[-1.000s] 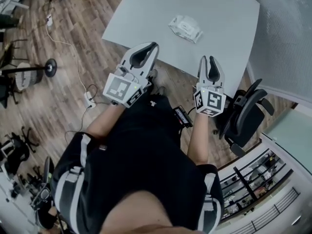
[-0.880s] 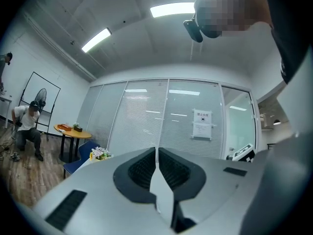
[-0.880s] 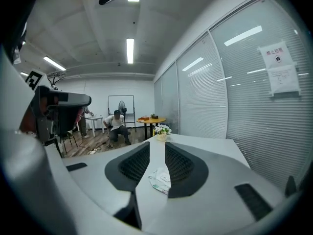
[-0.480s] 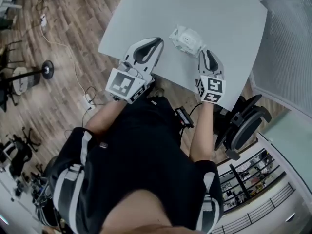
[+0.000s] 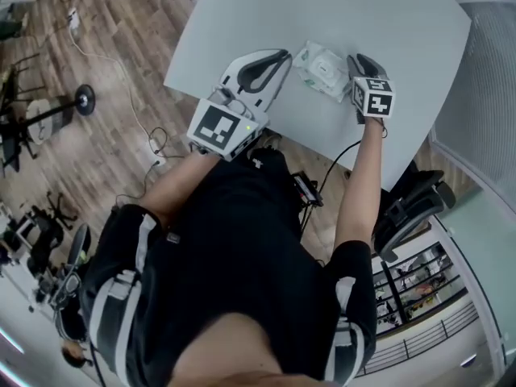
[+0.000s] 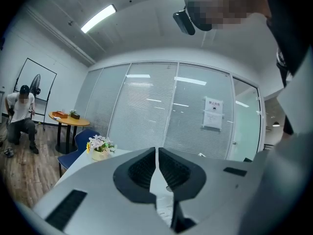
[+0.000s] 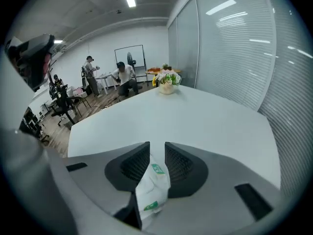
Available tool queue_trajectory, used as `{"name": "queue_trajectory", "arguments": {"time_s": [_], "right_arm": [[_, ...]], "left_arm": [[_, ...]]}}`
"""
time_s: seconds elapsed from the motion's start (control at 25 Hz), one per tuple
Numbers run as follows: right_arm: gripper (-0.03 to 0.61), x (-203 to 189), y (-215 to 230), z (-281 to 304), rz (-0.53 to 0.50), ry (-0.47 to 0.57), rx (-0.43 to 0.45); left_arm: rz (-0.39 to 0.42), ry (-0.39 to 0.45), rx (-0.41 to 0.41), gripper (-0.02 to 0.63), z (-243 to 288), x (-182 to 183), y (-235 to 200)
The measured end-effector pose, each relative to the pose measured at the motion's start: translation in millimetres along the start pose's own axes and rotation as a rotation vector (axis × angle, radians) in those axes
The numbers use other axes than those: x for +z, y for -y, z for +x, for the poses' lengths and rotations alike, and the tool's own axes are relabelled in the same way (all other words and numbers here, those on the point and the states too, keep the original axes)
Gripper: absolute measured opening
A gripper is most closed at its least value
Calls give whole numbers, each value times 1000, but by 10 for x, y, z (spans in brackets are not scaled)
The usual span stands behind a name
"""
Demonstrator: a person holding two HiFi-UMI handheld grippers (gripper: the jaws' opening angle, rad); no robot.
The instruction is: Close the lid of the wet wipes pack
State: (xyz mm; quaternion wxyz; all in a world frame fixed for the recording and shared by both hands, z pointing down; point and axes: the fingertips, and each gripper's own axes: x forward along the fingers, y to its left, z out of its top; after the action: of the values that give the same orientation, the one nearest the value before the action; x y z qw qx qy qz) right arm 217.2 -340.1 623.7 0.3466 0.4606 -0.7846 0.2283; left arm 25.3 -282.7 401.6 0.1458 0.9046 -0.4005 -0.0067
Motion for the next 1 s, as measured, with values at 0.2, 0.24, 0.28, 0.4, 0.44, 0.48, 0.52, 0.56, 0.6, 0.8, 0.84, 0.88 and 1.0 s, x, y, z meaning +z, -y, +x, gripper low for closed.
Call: {"name": "queue_trajectory", "arguments": {"time_s": [0.2,0.24,0.28,0.4,0.44,0.48,0.52,0.56,0.6,0.8,0.84,0.88,1.0], "right_arm": [[83,-162,3,335,33,-114,124],[83,-179,-68,335,28,-129,155],[83,-199,-145,325,17,-141,178],[83,-273,-310,297,-17,-152,200],[83,-290,-332,285,-16,-148,201],[83,-305,-346,271,-13,-146,204],[83,-317,-360,256,-10,-147,209],[79,-327,-379,242,-9,-149,216],[74,-335,-399,230,-8,-151,226],[63,-442,-565,186,-29,-187,289],[63,-484,-616,181,-40,-203,305],[63,-533,-667,182,-52,-220,319],[65,-713,-813,224,-92,-276,351]], "left_arm": [[-19,-14,2,38,175,-68,-133],[-24,-15,5,38,192,-66,-161],[-24,-15,9,38,204,-60,-190],[-11,-13,12,38,232,-55,-243],[-11,-14,9,38,244,-57,-245],[-12,-18,7,38,255,-59,-244],[-12,-23,7,38,264,-56,-243],[-7,-27,7,38,270,-52,-244],[-5,-29,6,38,276,-49,-241],[-4,-20,-3,38,259,-67,-184],[0,-26,2,38,249,-72,-182],[2,-30,7,38,241,-74,-181],[4,-28,12,38,221,-68,-165]]}}
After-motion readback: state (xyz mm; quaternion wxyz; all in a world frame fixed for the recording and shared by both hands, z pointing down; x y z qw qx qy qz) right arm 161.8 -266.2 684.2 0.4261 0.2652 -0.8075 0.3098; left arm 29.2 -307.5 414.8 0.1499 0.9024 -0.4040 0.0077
